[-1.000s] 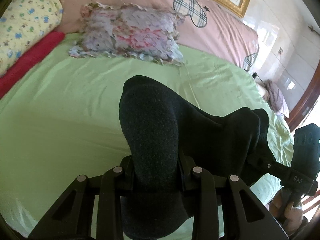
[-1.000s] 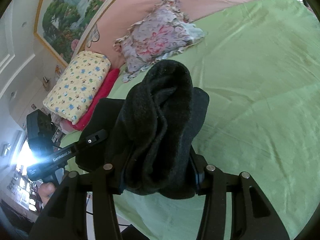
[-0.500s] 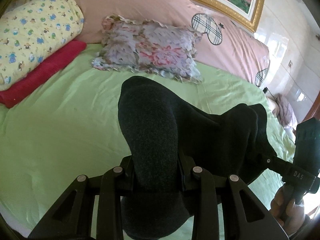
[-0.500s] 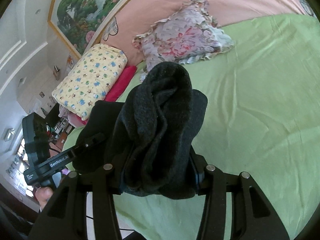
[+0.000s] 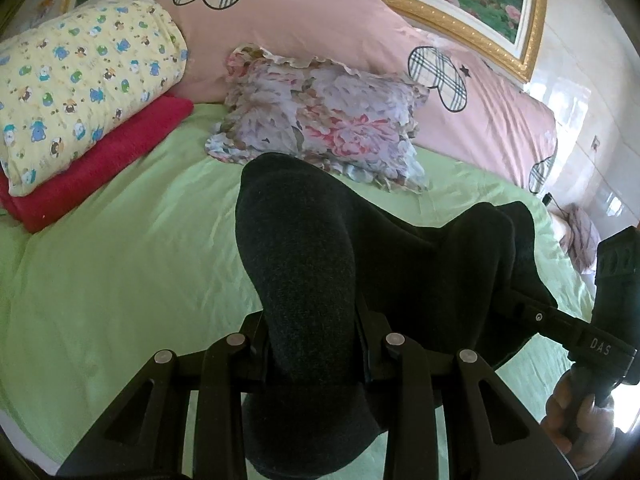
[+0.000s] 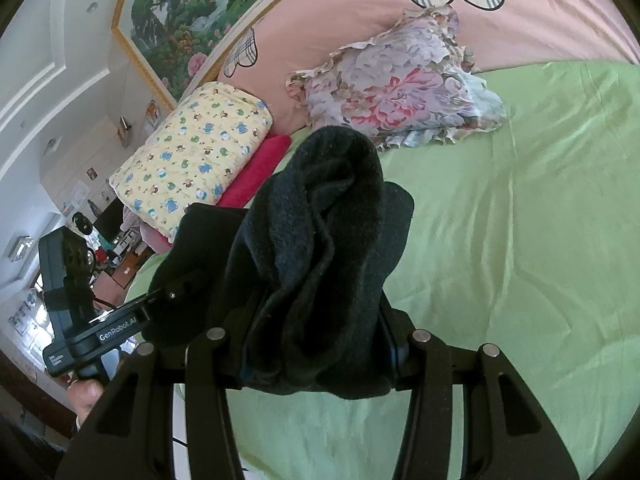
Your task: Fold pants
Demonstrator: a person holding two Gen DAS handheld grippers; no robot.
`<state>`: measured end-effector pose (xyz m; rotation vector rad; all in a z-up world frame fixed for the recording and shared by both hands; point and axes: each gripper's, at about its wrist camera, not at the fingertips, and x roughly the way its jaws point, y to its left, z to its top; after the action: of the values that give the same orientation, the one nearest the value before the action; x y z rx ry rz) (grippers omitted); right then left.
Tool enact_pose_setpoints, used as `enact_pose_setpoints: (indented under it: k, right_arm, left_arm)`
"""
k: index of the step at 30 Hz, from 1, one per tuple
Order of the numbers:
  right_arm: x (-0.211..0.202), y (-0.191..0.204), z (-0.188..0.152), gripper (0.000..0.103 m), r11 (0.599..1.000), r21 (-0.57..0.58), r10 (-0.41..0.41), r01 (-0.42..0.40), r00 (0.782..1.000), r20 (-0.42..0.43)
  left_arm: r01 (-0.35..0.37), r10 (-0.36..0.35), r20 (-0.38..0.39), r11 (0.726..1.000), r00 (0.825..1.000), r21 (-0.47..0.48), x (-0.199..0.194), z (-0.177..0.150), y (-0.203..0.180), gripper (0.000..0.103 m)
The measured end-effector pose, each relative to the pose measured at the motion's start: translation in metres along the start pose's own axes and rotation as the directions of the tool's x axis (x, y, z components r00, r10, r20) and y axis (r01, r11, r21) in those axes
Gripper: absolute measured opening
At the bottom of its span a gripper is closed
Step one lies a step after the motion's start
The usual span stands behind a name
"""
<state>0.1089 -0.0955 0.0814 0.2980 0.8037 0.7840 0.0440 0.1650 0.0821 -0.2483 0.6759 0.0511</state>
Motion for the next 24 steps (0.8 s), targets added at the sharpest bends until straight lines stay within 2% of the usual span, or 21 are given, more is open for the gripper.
enact_pose_setpoints:
  k: [24]
  right_arm:
    - [0.071,-0.038,0.044,0.050,1.000,0.031,-0.005,0.007,0.997,-0.073]
  left_arm:
    - [-0.063,0.060,-0.066,0.997,0.996,-0.038,0.084,0.038,0.013,0.031]
